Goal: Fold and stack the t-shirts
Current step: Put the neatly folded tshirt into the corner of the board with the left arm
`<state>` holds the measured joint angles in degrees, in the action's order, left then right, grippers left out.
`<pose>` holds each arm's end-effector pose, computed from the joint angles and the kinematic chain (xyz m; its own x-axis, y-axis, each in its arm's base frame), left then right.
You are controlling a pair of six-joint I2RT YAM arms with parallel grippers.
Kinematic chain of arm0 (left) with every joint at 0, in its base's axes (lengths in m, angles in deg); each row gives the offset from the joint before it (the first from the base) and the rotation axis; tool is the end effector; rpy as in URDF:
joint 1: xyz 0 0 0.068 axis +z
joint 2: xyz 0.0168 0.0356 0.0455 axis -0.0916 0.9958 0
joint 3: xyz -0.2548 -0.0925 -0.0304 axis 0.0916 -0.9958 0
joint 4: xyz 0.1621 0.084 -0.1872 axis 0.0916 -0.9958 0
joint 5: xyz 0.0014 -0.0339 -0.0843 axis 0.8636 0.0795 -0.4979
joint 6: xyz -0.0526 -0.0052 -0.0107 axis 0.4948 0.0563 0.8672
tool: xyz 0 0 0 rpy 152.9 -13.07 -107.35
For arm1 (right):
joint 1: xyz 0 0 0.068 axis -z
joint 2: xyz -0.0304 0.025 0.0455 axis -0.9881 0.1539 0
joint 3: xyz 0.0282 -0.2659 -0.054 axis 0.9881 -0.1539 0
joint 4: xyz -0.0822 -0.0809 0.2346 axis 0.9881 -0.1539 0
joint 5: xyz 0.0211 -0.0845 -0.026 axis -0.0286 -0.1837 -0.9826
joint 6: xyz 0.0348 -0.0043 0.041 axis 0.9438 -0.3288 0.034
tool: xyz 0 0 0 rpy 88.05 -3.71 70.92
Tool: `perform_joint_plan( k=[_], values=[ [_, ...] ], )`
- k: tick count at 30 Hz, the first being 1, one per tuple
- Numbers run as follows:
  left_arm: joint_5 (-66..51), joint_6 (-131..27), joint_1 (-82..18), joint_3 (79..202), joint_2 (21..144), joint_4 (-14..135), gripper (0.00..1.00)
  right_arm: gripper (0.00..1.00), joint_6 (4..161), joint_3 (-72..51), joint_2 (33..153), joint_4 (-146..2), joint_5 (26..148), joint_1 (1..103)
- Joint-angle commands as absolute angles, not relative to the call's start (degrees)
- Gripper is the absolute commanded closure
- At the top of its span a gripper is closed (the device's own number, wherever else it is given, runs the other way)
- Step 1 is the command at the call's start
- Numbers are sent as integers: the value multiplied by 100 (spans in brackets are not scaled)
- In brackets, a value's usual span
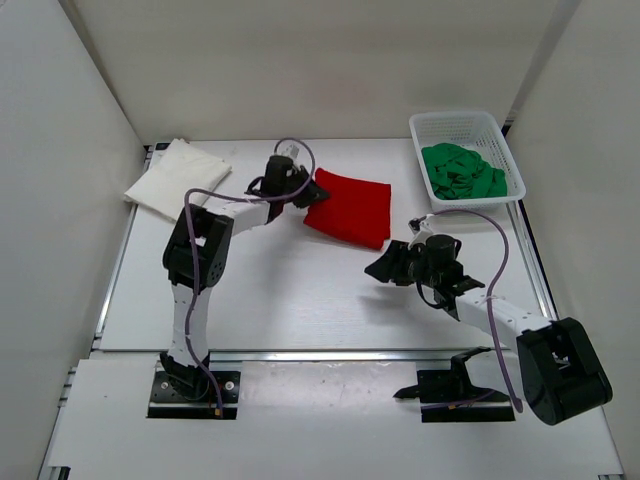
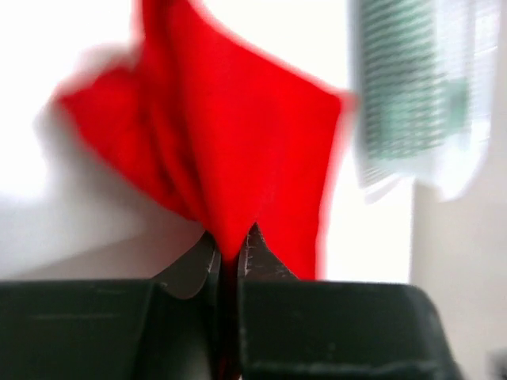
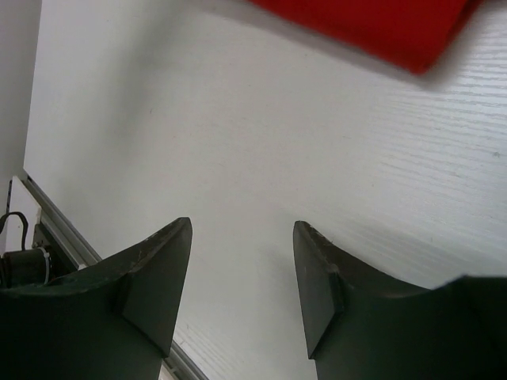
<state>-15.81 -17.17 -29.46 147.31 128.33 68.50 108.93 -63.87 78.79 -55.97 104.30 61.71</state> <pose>0.4254 -0.2022 0.1581 -0.7799 -0.4172 -0.4665 0.0609 0.6912 -0.7200 0.2076 0.0892 0.1740 -0.7410 0.2652 -0.6169 -0.2888 0.7036 0.6493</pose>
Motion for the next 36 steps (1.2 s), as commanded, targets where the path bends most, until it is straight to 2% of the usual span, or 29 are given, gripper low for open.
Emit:
perform_joint_plan(
  k=[1, 8, 12, 13, 14, 15, 16, 17, 18, 27, 28, 30, 32, 34, 35, 36],
  values=[
    [-1697, -1827, -2619, 15687, 12405, 6349, 100, 48, 10800, -6460, 7702, -5429, 10512, 6190],
    [-1671, -1959, -1081, 16303, 11640, 5620, 100, 47, 10765, -6425, 7834, -5429, 10636, 6199],
    [-1477, -1626, 307, 15393, 11105, 6100, 98, 48, 10782, -6425, 7947, -5333, 10829, 6094],
    [-1546, -1451, 666, 14963, 11042, 6336, 85, 47, 10800, -6399, 7992, -5333, 10881, 6076],
    [-1565, -1197, 870, 14706, 10972, 6582, 61, 48, 10791, -6381, 8009, -5324, 10864, 6024],
    [-1617, -951, 1194, 14129, 10841, 6932, 44, 48, 10756, -6355, 8036, -5306, 10917, 5945],
    [-1652, -818, 1571, 13584, 10753, 7119, 33, 48, 10782, -6381, 8053, -5315, 10943, 5927],
    [-1635, -704, 1801, 13126, 10682, 7260, 7, 48, 10739, -6398, 8062, -5350, 10943, 5848],
    [-1522, -676, 1951, 12939, 10507, 7235, 1, 47, 10738, -6372, 8062, -5359, 10935, 5752],
    [-985, -1142, 2304, 11426, 9592, 6769, 1, 45, 10730, -6495, 7913, -5324, 10926, 5627],
    [-924, -1177, 2278, 11286, 9426, 6752, 1, 48, 10756, -6513, 7852, -5341, 10848, 5610],
    [-889, -1159, 2138, 11056, 9206, 6848, 1, 57, 10765, -6513, 7816, -5394, 10715, 5619],
    [-818, -1221, 1841, 10907, 9012, 6848, 1, 81, 10739, -6347, 7851, -5682, 10453, 5575],
    [-739, -1369, 1321, 11011, 8880, 6804, 2, 96, 10686, -6058, 7948, -6008, 10101, 5426],
    [-765, -1431, 850, 11038, 8871, 6856, 1, 100, 10633, -5838, 8053, -6253, 9795, 5347],
    [-861, -1623, 315, 11160, 8853, 6996, 1, 100, 10650, -5732, 8062, -6464, 9418, 5224]
  ],
)
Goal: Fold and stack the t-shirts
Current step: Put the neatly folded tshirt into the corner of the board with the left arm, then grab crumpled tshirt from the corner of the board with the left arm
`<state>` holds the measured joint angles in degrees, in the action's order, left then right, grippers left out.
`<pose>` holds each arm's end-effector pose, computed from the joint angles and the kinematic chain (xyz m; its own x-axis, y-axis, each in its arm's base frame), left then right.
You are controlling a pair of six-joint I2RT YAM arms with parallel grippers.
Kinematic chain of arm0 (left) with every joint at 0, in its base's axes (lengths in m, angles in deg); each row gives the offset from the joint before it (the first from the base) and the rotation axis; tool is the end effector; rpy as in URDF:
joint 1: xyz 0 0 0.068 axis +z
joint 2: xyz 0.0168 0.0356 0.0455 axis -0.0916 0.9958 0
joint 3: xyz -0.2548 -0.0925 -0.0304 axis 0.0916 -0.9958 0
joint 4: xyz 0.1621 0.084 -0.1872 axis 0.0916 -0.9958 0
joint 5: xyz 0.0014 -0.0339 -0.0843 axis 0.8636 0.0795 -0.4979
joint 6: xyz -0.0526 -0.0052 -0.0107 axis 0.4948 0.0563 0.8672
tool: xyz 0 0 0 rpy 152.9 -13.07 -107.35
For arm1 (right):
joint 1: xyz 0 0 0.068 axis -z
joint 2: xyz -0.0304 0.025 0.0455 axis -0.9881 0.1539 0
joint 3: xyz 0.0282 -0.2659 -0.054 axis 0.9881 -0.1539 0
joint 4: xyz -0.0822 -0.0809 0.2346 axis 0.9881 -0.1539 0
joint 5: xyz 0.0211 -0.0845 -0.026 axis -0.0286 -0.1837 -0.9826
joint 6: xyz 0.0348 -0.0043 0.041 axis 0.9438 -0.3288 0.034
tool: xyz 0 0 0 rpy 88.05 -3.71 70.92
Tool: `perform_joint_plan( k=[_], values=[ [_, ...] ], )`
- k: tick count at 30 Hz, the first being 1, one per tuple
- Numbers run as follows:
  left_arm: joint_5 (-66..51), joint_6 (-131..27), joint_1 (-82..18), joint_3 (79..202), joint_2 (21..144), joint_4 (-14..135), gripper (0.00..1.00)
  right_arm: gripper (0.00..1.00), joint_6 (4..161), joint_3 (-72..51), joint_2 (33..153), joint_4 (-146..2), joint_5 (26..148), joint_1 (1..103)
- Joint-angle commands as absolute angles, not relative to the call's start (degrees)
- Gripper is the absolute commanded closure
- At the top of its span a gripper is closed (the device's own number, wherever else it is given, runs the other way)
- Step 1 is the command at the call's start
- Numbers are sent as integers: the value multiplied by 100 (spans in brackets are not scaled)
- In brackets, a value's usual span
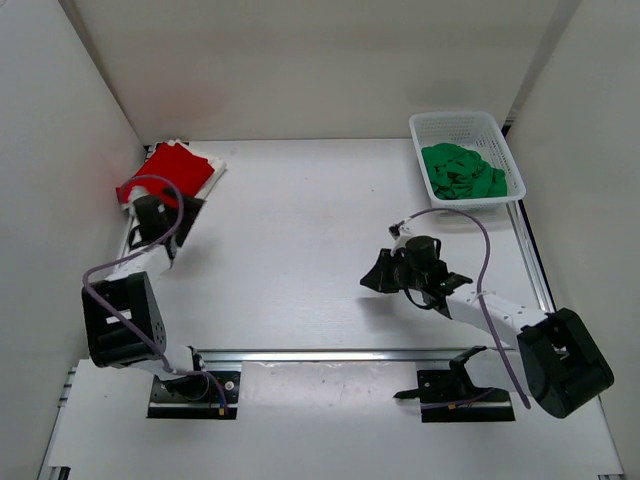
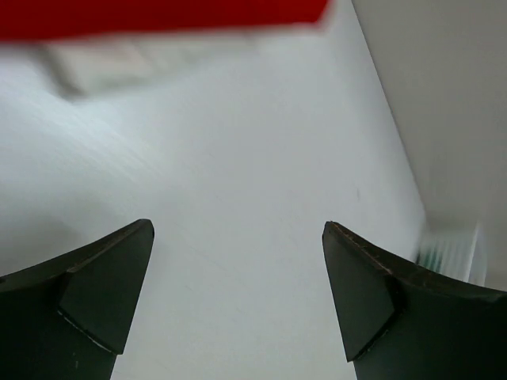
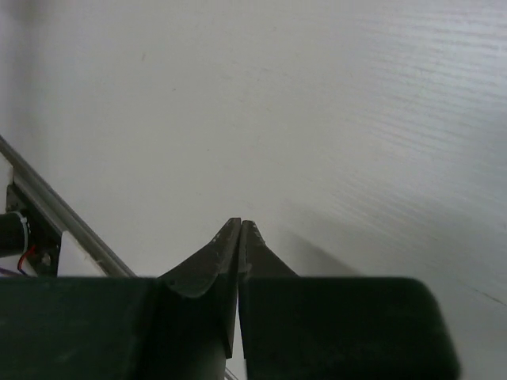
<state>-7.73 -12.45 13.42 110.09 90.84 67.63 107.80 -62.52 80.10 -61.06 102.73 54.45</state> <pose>0.2919 0.0933 0.1957 -0.1623 -0.8735 -0.4589 -0.5294 0.4696 -0.7066 0.1960 0.1144 0.1682 -0.8013 0.1427 -0.5810 -0.3288 0.7063 0.6270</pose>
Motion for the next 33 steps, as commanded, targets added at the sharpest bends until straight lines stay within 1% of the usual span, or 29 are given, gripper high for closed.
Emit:
perform_joint_plan(
  k=[1, 2, 3, 4, 5, 6, 8, 9, 11, 13, 14, 18, 19, 20, 21, 23, 24, 27, 30, 31, 32, 33],
  values=[
    [-836, -1999, 31, 11335, 8862, 6719, 2, 100, 10677, -5539, 8071, -6597, 9153, 5067],
    [-696, -2238, -659, 11729, 9001, 6490, 2, 100, 10564, -5363, 8097, -6729, 8802, 4900],
    [-555, -2649, -1354, 12046, 9090, 6114, 5, 100, 10449, -5205, 8141, -6843, 8442, 4820],
    [-467, -2923, -1639, 12119, 9117, 5979, 16, 100, 10387, -5116, 8185, -6923, 8238, 4680],
    [-353, -2987, -2121, 12215, 9152, 5934, 37, 100, 10395, -4959, 8229, -7054, 8132, 4644],
    [-343, -2979, -2578, 12086, 9117, 6012, 46, 100, 10561, -4861, 8238, -7116, 8096, 4669],
    [-378, -2874, -2984, 11918, 9073, 6110, 74, 100, 10650, -4764, 8168, -7143, 8069, 4687],
    [-448, -2830, -3161, 11691, 8995, 6205, 79, 100, 10729, -4825, 8055, -6995, 8061, 4704],
    [-528, -2725, -3399, 11364, 8897, 6338, 93, 100, 10843, -4939, 7773, -6678, 8235, 4809],
    [-396, -2671, -3872, 10979, 8792, 6399, 98, 100, 10854, -4704, 7693, -6633, 8787, 5073],
    [-361, -2645, -4188, 10812, 8800, 6504, 100, 100, 10774, -4676, 7711, -6668, 8764, 5152],
    [-344, -2575, -5209, 10459, 9142, 6900, 100, 100, 10922, -4561, 7667, -6274, 8272, 5494],
    [-282, -2566, -5489, 10441, 9274, 6918, 100, 100, 10940, -4492, 7693, -6116, 8559, 5617],
    [-168, -2583, -5700, 10432, 9414, 6918, 100, 100, 10958, -4413, 7859, -6245, 8649, 5871],
    [-124, -2540, -5807, 10467, 9468, 6944, 100, 100, 10836, -4082, 7982, -6403, 8658, 6030],
    [-149, -2566, -6149, 10432, 9644, 7172, 100, 100, 10563, -3561, 8508, -7070, 8457, 6363],
    [-245, -2540, -6194, 10414, 9679, 7434, 100, 100, 10510, -3203, 8606, -7116, 8465, 6696],
    [-493, -2522, -6379, 10291, 9697, 7832, 100, 100, 10186, -2701, 9063, -7143, 8290, 7462],
    [-676, -2714, -6459, 10003, 9513, 8191, 100, 100, 9790, -1428, 10203, -7932, 7964, 8104],
    [-773, -2732, -6406, 9975, 9460, 8323, 100, 100, 9685, -1215, 10416, -8056, 7955, 8463],
    [-904, -2733, -6336, 9879, 9425, 8359, 100, 100, 9605, -830, 10853, -8249, 7964, 8562],
    [-914, -2759, -6266, 9843, 9390, 8395, 100, 100, 9596, -644, 11049, -8468, 7955, 8737]
  ],
)
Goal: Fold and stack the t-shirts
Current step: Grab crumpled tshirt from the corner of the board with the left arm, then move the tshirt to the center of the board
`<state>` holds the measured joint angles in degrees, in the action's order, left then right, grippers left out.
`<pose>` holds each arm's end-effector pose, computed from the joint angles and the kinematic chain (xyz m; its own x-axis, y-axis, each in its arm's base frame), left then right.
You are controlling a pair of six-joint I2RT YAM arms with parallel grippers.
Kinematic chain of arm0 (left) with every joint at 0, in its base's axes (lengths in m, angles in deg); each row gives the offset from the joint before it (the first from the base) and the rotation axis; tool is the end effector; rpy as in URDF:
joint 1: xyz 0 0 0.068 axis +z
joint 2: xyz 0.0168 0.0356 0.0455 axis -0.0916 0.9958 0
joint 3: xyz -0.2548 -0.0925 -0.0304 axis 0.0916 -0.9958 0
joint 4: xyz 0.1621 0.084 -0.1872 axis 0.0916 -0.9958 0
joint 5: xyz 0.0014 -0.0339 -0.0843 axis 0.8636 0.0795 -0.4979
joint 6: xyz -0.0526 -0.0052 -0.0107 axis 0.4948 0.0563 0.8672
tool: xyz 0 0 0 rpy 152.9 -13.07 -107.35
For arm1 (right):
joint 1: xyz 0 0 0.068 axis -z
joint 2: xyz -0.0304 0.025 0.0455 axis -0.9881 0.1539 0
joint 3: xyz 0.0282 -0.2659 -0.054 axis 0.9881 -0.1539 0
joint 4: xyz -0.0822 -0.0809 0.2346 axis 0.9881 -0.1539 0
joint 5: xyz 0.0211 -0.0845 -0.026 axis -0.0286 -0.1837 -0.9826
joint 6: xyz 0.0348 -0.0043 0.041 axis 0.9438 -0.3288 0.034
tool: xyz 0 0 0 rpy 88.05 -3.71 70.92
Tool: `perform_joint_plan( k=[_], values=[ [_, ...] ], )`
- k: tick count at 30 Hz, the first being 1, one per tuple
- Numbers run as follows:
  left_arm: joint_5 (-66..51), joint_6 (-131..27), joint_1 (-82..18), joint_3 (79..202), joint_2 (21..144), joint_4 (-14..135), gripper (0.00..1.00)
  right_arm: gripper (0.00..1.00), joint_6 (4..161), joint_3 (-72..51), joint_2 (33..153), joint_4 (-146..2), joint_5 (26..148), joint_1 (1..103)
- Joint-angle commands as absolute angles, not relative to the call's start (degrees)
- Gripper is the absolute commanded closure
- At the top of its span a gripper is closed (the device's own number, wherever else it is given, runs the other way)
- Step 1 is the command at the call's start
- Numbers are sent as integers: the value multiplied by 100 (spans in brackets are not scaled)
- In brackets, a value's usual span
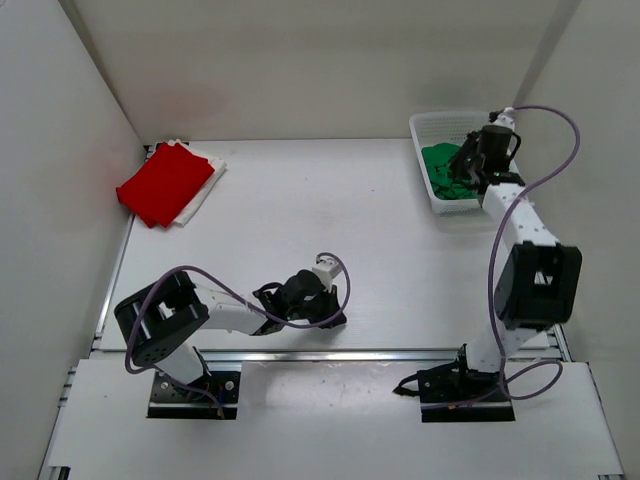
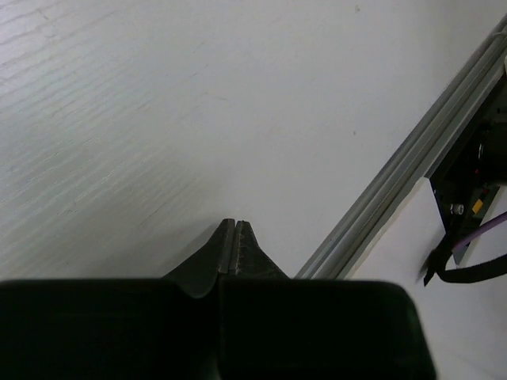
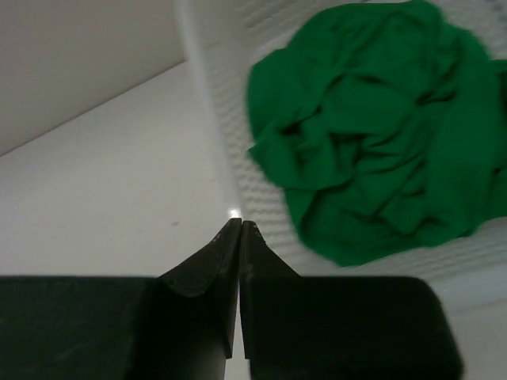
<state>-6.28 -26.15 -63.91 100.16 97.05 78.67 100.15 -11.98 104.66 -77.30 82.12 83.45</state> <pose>0.1457 -0.2473 0.1323 -0.8044 0.1478 -0.5755 0.5105 0.6675 -0.5421 0.3838 -0.0137 0.3090 -0.3804 0.4283 -0.8197 0.1705 0.9036 0.3930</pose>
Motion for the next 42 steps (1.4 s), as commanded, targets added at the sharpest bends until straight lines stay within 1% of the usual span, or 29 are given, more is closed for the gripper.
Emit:
perform_joint_plan(
  k=[1, 2, 3, 4, 5, 6, 7, 9, 10, 11, 12, 14, 16, 18, 19, 20, 23, 28, 32, 35, 37, 39, 40, 42],
  values=[
    [-967, -2776, -6256, 9782, 9285, 8360, 100, 96, 9465, -285, 11460, -8549, 7816, 8869],
    [-932, -2838, -6213, 9721, 9214, 8360, 99, 88, 9351, 110, 11847, -8715, 7771, 8914],
    [-949, -2838, -6169, 9642, 9144, 8412, 94, 77, 9237, 488, 12207, -8908, 7710, 8941],
    [-1045, -2829, -6125, 9589, 9109, 8421, 85, 73, 9157, 683, 12611, -9188, 7744, 9002],
    [-1116, -2829, -6090, 9553, 9065, 8430, 79, 66, 9087, 1138, 12789, -9278, 7753, 9029],
    [-1221, -2812, -5994, 9501, 9047, 8526, 70, 61, 9060, 1490, 13130, -9540, 7649, 9029],
    [-1231, -2812, -5949, 9465, 9003, 8535, 67, 59, 8999, 1616, 13264, -9603, 7656, 9003],
    [-1301, -2786, -5826, 9343, 8985, 8562, 63, 49, 8919, 1941, 13607, -9631, 7577, 8994],
    [-1318, -2742, -5791, 9290, 8950, 8623, 62, 47, 8884, 1968, 13747, -9587, 7621, 8994],
    [-1353, -2715, -5721, 9246, 8950, 8650, 61, 44, 8866, 2003, 13775, -9569, 7647, 9002],
    [-1432, -2672, -5677, 9176, 8967, 8711, 61, 43, 8910, 2091, 13914, -9586, 7735, 8994],
    [-1415, -2636, -5571, 9140, 8959, 8746, 61, 44, 8919, 2301, 14091, -9700, 7850, 8968],
    [-1511, -2636, -5562, 9192, 9011, 8711, 62, 49, 8928, 2451, 14328, -9762, 7841, 8924],
    [-1433, -2636, -5544, 9184, 8994, 8659, 66, 88, 8989, 2592, 14346, -9736, 7754, 8862],
    [-1398, -2627, -5501, 9201, 9011, 8632, 66, 100, 9024, 2523, 14225, -9640, 7736, 8879],
    [-1433, -2662, -5527, 9210, 8977, 8606, 67, 100, 9024, 2488, 14197, -9570, 7770, 8845],
    [-1468, -2540, -5457, 9219, 9003, 8562, 67, 100, 9059, 2136, 13531, -9166, 7832, 8809],
    [-1635, -2408, -5264, 9228, 9020, 8597, 66, 100, 9165, 1216, 11811, -8516, 8306, 8844],
    [-1591, -2416, -5035, 9324, 8898, 8457, 64, 100, 9174, 932, 10605, -8330, 8639, 8669],
    [-1670, -2258, -4720, 9351, 8775, 8307, 62, 100, 9182, 896, 9814, -8120, 8886, 8239],
    [-1722, -2083, -4534, 9307, 8695, 8246, 62, 100, 9401, 809, 9487, -7891, 9333, 8037],
    [-1714, -2021, -4289, 9228, 8520, 8272, 60, 100, 9701, 808, 9004, -7348, 10078, 7817],
    [-1697, -1960, -4122, 9202, 8484, 8246, 60, 99, 9840, 878, 8942, -7276, 10265, 7625],
    [-1688, -1872, -3902, 9105, 8300, 8211, 60, 99, 9702, 1569, 8993, -7362, 10626, 7167]
  ],
)
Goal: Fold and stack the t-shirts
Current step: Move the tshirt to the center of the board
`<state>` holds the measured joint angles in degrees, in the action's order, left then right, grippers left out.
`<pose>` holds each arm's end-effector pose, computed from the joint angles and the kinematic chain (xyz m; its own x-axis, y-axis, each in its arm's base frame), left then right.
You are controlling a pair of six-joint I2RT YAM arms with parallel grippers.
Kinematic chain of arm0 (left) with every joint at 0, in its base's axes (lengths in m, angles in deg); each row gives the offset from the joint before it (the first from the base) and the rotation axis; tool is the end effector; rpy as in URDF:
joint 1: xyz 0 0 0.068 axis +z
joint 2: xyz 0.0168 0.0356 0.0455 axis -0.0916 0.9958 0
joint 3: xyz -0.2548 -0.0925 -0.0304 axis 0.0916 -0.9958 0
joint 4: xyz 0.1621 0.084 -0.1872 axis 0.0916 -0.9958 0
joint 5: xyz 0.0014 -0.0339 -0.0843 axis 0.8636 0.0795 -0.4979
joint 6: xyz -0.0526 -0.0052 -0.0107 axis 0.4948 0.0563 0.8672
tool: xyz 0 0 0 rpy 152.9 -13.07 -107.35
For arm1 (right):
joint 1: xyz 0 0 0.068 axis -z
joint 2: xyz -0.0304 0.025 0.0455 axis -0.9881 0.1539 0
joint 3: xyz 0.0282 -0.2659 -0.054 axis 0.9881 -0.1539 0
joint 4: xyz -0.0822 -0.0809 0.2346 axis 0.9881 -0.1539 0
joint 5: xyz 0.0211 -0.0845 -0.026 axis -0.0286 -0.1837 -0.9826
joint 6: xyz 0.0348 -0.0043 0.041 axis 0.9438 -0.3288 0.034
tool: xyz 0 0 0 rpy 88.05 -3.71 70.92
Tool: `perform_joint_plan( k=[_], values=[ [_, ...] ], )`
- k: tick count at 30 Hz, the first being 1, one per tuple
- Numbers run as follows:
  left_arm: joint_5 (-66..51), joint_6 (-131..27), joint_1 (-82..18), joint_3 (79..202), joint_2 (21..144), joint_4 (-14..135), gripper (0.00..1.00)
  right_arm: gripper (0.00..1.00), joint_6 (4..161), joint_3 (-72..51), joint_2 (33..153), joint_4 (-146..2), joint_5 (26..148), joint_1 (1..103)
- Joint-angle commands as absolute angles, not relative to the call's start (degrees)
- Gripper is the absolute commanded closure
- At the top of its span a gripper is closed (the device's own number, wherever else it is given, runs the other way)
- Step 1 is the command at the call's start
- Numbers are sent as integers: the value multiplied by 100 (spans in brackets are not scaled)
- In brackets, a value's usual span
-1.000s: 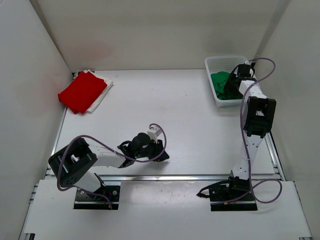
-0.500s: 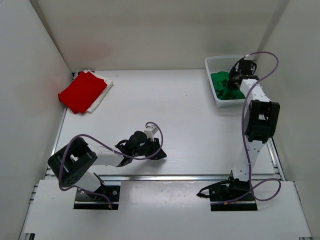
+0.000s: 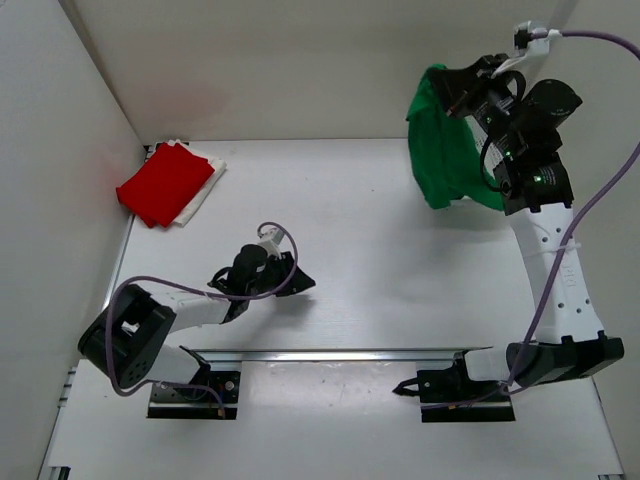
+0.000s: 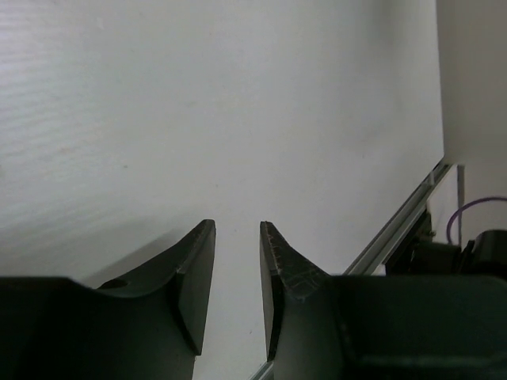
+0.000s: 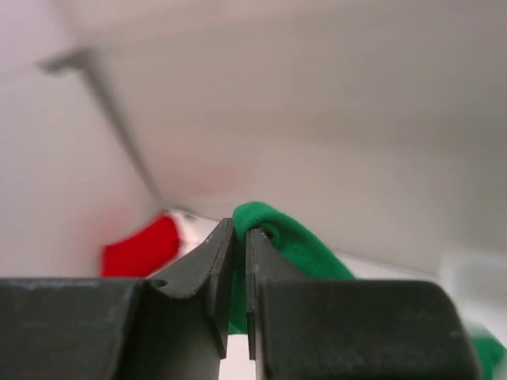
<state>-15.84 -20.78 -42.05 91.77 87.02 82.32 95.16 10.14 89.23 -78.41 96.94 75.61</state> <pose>0.1949 -0.1583 0.1426 -0.8403 -0.1926 -0.5067 0.2596 0.6777 -0.6880 0.2788 0.0378 0.5285 0.0639 0.3247 -0.9437 -0.4303 0.8622 0.2675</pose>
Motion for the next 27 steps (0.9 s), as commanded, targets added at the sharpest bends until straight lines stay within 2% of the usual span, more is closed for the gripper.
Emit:
perform_joint_plan(
  k=[1, 6, 9, 12, 17, 20, 22, 24, 25, 27],
  values=[
    [-1688, -1793, -3823, 9018, 8273, 8219, 60, 100, 9649, 1799, 9011, -7398, 10662, 6852],
    [-1837, -1617, -2971, 8666, 7791, 8140, 59, 100, 9446, 3924, 9775, -8135, 11056, 5979],
    [-1802, -1573, -2505, 8481, 7309, 8000, 58, 100, 9997, 4210, 9908, -7823, 11609, 6066],
    [-1723, -1590, -2047, 8350, 6851, 7693, 57, 100, 10421, 3511, 9654, -7258, 11971, 6365],
    [-1504, -1713, -1441, 8349, 6165, 7262, 55, 100, 11133, 244, 9188, -5881, 11990, 6752],
    [-1442, -1731, -1291, 8375, 6041, 7086, 56, 100, 11275, -1217, 9484, -5272, 12017, 6858],
    [-1372, -1809, -1317, 8375, 6032, 7042, 56, 100, 11213, -1546, 9810, -5297, 11709, 7059],
    [-1301, -1836, -1413, 8463, 6154, 6972, 55, 100, 11187, -1268, 10485, -5953, 11751, 7278],
    [-1275, -1906, -1414, 8481, 6190, 6901, 56, 90, 11134, -1153, 10645, -6052, 11830, 7367],
    [-1109, -1942, -1667, 8524, 6251, 6927, 56, 62, 11020, -845, 10953, -6560, 11666, 7438]
  ],
)
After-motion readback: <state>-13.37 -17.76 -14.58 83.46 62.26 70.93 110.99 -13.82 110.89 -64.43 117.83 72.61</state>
